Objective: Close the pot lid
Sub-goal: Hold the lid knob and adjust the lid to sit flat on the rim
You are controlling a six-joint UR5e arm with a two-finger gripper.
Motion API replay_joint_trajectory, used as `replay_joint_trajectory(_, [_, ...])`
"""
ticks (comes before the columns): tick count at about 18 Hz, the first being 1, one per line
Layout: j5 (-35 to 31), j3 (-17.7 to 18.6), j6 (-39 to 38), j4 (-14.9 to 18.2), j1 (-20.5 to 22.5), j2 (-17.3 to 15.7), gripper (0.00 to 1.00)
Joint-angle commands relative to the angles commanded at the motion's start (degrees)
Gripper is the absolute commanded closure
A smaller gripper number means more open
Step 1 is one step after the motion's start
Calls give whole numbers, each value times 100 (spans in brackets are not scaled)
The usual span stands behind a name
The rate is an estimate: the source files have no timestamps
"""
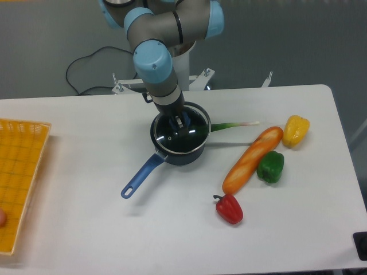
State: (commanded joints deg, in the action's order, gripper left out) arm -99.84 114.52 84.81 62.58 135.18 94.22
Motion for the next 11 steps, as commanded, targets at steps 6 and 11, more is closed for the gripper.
replay_joint_trajectory(6, [-17,-35,-105,-9,-9,70,44])
replay_joint_trajectory(11, [-9,-53,-105,-35,-53,79,44])
